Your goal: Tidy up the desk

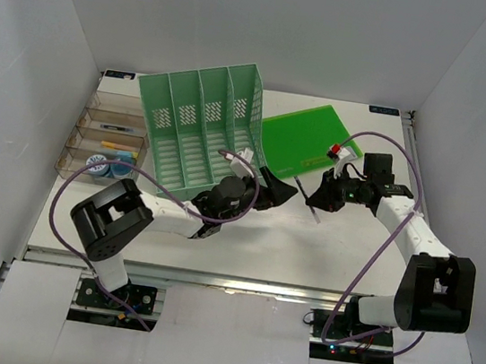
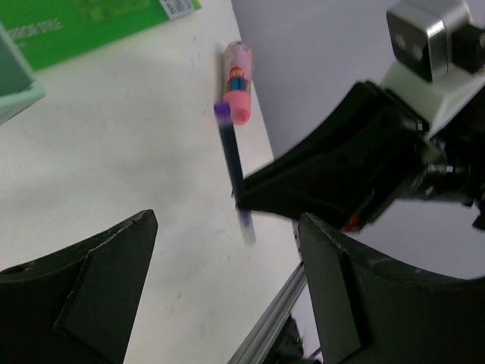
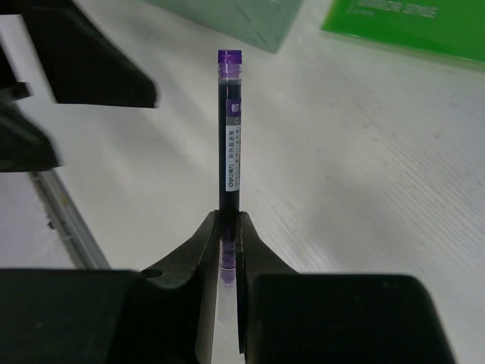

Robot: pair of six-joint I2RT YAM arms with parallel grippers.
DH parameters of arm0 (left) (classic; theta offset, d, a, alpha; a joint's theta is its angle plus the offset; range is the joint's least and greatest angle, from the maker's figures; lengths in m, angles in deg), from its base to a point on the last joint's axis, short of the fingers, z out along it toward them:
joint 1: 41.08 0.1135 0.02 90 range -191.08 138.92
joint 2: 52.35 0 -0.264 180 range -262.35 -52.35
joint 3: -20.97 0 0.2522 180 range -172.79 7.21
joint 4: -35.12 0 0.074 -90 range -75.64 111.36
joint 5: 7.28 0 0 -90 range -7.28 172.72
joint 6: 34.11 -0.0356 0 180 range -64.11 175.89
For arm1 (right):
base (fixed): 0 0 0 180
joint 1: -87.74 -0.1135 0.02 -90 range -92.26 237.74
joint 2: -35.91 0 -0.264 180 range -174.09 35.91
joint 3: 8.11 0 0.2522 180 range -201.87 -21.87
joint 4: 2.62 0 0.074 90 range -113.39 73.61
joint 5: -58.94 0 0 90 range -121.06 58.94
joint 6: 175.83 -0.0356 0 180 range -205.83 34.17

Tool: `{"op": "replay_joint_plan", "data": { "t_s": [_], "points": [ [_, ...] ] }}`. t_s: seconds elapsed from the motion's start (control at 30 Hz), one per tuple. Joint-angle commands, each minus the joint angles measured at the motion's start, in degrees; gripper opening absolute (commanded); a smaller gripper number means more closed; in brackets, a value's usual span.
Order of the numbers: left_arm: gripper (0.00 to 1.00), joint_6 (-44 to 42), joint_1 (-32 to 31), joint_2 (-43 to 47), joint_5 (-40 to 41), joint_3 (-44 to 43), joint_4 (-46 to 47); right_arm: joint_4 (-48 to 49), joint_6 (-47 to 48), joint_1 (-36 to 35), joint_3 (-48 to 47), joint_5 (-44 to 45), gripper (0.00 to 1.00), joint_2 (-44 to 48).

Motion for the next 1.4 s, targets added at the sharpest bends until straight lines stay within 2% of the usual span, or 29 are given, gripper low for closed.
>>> {"op": "replay_joint_plan", "data": {
  "t_s": [0.0,0.2,0.33,0.4,0.43,0.5,0.57,0.6,0.7,0.73,0.77,0.87,0.93,0.97,1.0,1.07,1.1,1.17,1.23,1.3,1.37],
  "points": [
    [0.80,0.25,-1.60,-4.37,3.29,-5.86,3.50,-5.19,2.14,-0.26,-0.52,-9.87,0.08,1.81],
    [0.65,-0.18,-2.92,-7.23,3.29,-8.96,2.61,-6.50,2.62,-0.69,-1.39,-13.70,0.08,3.88],
    [0.46,0.14,-3.09,-6.35,2.81,-7.68,3.09,-5.87,1.82,-0.85,-1.55,-13.06,0.08,4.77],
    [0.29,0.15,-3.18,-4.99,2.69,-6.74,2.67,-5.93,2.16,-0.86,-1.64,-12.72,0.12,4.53],
    [0.22,0.09,-3.11,-4.64,2.56,-6.53,2.54,-6.07,2.55,-0.79,-1.64,-12.92,0.20,4.40],
    [0.12,-0.31,-3.09,-2.90,2.22,-5.57,1.90,-6.48,4.62,-0.77,-1.64,-14.17,0.32,4.13],
    [0.04,-0.63,-3.14,-0.79,2.08,-4.29,1.19,-8.58,7.81,-0.77,-2.12,-15.99,0.50,3.79],
    [0.01,-0.90,-3.09,0.89,2.19,-3.12,0.60,-10.23,10.45,-0.77,-2.60,-17.09,0.58,3.73],
    [0.00,-1.88,-3.03,5.89,3.14,0.63,-2.82,-17.10,19.84,-0.77,-4.33,-20.31,0.94,3.53],
    [0.00,-2.29,-2.80,8.73,4.01,1.76,-5.56,-20.87,23.68,-0.73,-5.09,-22.01,0.94,3.27],
    [0.00,-2.54,-2.35,12.54,5.15,2.86,-8.79,-24.92,27.24,-0.56,-5.76,-23.56,0.90,2.96],
    [0.00,-3.39,0.40,25.65,8.31,7.59,-18.94,-29.65,34.89,0.85,-6.70,-26.42,0.90,2.79],
    [0.00,-3.56,4.50,36.58,9.63,10.21,-27.62,-29.60,36.05,2.19,-5.77,-27.18,0.90,3.02],
    [0.00,-2.53,8.85,43.89,9.57,11.11,-31.09,-29.58,36.57,2.87,-5.41,-27.35,0.90,2.72],
    [0.00,-2.14,10.34,46.33,9.24,11.38,-35.33,-29.58,36.70,3.09,-5.34,-27.58,0.90,2.60],
    [0.00,-0.57,23.56,56.14,2.36,9.53,-48.84,-29.69,37.52,3.94,-4.85,-27.83,0.90,1.39],
    [0.00,-1.29,31.40,57.79,-0.67,8.08,-51.80,-29.88,37.76,4.38,-5.14,-27.78,0.90,0.80],
    [0.00,-4.02,43.69,58.85,-7.08,3.01,-57.97,-30.15,38.13,4.88,-5.40,-27.89,0.90,0.13],
    [0.00,-4.88,57.15,55.88,-18.33,-0.11,-59.33,-30.95,38.61,5.01,-5.49,-28.20,0.90,-0.36],
    [0.00,-3.07,67.10,52.46,-29.25,-1.23,-56.62,-32.13,39.62,5.19,-5.75,-28.28,0.90,-0.72],
    [0.00,1.54,72.89,48.69,-35.98,-1.00,-48.50,-32.35,39.90,5.56,-5.84,-28.00,0.90,-0.81]
  ]
}}
